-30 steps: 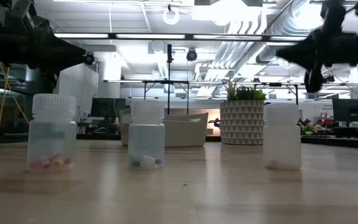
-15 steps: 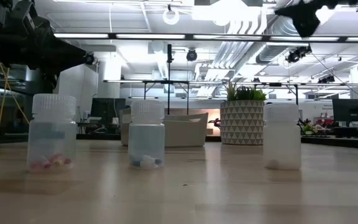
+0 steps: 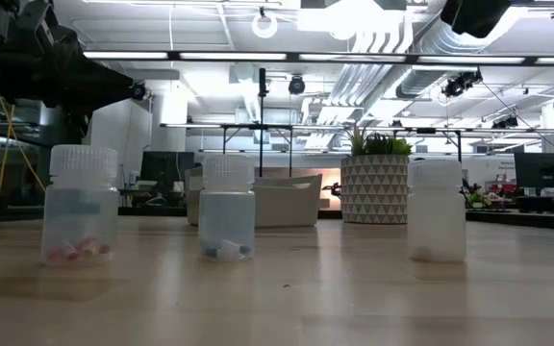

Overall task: Pick and place pill bottles into a basket
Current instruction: Put the transparent medicine bottle into the white bin

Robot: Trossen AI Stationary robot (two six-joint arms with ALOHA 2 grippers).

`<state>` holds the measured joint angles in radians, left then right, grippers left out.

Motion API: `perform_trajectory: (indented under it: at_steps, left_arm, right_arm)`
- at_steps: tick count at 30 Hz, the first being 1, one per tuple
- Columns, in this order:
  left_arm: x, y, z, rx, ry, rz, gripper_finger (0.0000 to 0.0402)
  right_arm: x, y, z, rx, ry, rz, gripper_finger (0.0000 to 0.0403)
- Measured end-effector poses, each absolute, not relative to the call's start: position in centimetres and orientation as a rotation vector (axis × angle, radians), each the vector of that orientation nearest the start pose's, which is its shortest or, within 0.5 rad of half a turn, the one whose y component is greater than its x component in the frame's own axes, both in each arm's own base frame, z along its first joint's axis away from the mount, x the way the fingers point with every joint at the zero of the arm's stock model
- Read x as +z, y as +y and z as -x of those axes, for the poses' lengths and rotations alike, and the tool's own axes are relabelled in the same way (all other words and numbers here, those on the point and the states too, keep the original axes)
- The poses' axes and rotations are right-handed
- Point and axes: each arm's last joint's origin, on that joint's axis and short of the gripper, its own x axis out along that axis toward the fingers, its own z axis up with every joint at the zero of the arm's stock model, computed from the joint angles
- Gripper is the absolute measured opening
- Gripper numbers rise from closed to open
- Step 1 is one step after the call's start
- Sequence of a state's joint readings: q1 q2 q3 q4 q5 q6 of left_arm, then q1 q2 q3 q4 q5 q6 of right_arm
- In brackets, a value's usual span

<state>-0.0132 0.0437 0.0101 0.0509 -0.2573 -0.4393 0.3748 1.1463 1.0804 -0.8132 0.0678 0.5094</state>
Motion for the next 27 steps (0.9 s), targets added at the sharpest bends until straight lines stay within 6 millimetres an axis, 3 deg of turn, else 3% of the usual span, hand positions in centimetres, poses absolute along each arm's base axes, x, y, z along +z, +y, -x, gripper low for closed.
perform_trajectory:
  at_steps: [10, 19, 27]
  left_arm:
    - [16.8, 0.6, -9.9, 0.236, -0.069, 0.427, 0.012]
    - [16.8, 0.6, -9.9, 0.237, -0.062, 0.37, 0.012]
    - [16.8, 0.6, -9.9, 0.237, -0.062, 0.371, 0.012]
  right_arm:
    - [26.1, 12.3, -22.5, 0.064, 1.212, -0.211, 0.0231]
    - [23.2, 14.5, -23.2, 0.055, 1.319, -0.155, 0.0231]
    - [21.9, 15.1, -23.5, 0.012, 1.339, -0.101, 0.0231]
